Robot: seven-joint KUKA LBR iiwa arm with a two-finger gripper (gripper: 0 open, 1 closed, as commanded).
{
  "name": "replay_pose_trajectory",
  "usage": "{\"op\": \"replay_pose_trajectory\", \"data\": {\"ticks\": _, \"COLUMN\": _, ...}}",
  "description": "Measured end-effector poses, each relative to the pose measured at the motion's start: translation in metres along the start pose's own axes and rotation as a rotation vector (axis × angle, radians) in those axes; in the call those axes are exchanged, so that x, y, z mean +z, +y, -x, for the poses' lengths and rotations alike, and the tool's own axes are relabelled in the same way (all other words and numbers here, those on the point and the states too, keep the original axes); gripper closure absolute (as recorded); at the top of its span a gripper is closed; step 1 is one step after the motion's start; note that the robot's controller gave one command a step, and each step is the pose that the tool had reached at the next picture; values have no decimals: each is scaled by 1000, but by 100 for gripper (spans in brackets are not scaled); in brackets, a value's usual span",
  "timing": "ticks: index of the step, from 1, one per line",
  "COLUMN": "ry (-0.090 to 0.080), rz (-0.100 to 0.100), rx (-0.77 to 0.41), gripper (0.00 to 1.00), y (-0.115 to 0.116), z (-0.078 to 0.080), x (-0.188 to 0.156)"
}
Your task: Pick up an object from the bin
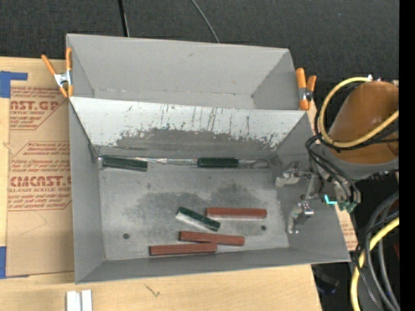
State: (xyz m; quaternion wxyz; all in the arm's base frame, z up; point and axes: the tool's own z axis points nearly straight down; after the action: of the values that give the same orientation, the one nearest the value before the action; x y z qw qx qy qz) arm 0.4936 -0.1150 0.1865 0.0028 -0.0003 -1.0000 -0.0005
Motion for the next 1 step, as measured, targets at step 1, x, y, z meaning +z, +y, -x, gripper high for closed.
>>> {"op": "replay_pose_trajectory", "data": {"ticks": 1, "ry": -6, "rz": -1, "rx": -1, "gripper": 0, "y": 0, "z": 2, "x": -3}}
